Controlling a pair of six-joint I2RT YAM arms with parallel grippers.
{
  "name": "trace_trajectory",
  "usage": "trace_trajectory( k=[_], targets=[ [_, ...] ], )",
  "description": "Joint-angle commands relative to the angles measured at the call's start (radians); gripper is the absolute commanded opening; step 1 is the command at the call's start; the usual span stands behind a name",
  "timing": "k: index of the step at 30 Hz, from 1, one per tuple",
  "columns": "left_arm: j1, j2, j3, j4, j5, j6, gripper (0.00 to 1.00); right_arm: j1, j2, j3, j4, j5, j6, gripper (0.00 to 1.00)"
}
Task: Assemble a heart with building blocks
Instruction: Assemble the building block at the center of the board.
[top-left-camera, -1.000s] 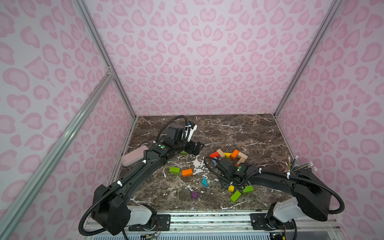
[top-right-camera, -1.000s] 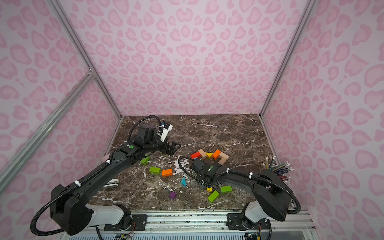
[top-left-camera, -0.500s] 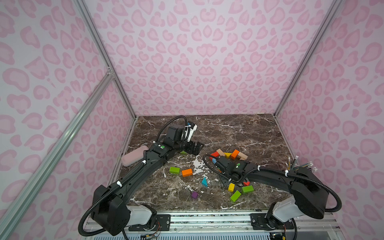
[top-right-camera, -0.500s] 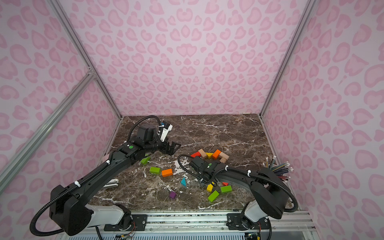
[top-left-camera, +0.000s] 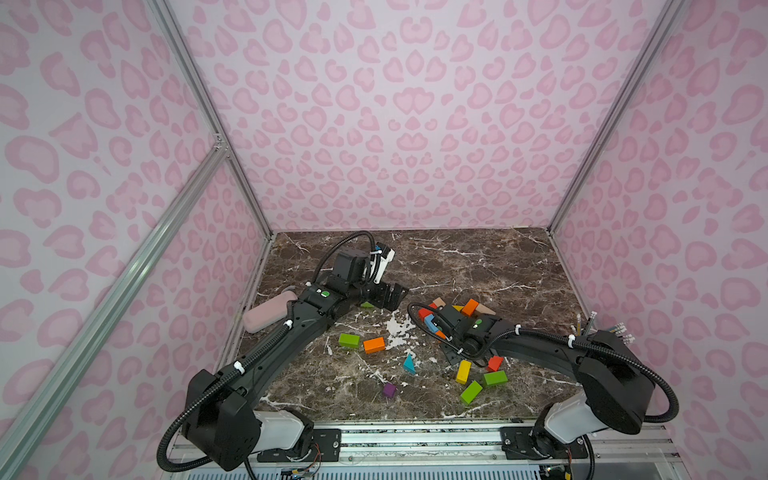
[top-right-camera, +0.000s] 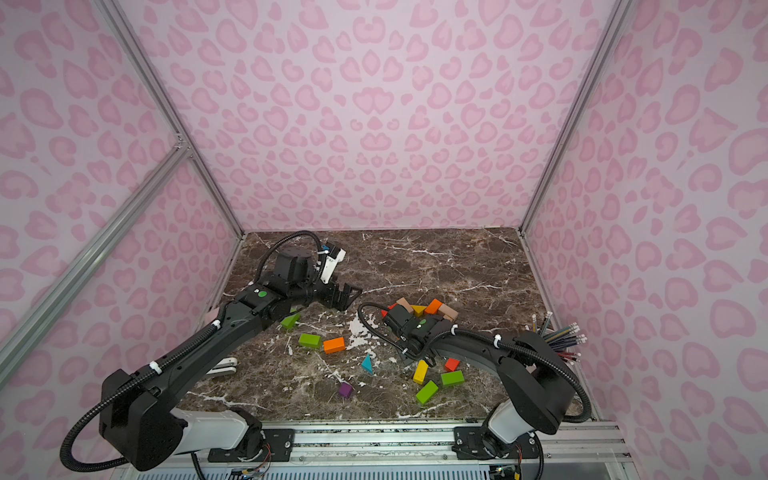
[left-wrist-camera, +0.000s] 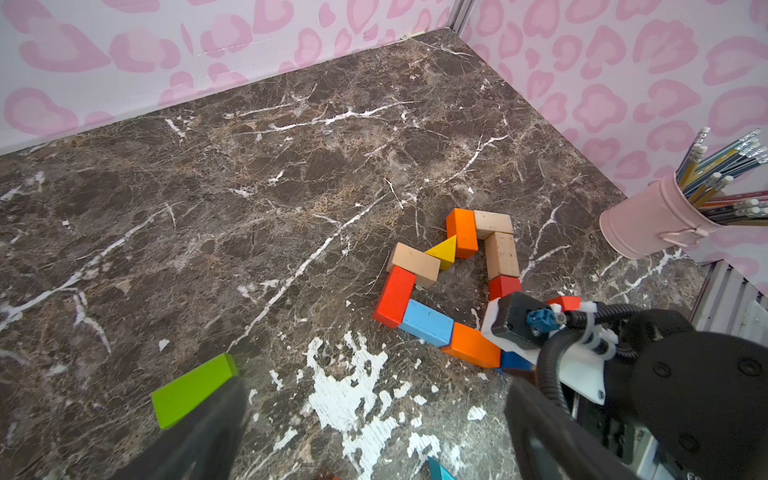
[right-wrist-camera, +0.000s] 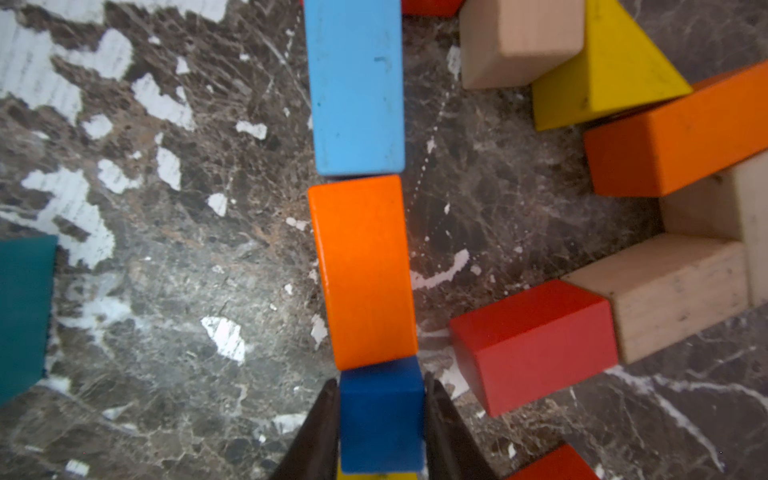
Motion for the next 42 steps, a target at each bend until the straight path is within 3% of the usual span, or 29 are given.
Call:
trace_trajectory(
  k=[1,20,32,42],
  targets=[
    [0.002,0.003,-0.001,0.057,0.007,0.012,0.99,-0.006,0.004,0.018,0.014,-0.005,-0.026,0.32],
    [0.002,0.000,-0.002,0.058,0.012,0.010,0.99,-0.012,-0.001,0.021,0.002,0.007,-0.023,0.51],
    [0.002,0.000,-0.001,0.059,0.018,0.008,0.99,0.018,-0.028,0.029,-0.080,0.026,0.096,0.53],
    [0.001,-0.004,-0.002,0.058,0.019,0.008,0.99,0.041,0.008,0.038,-0.114,0.096,0.142,0.65]
  ],
)
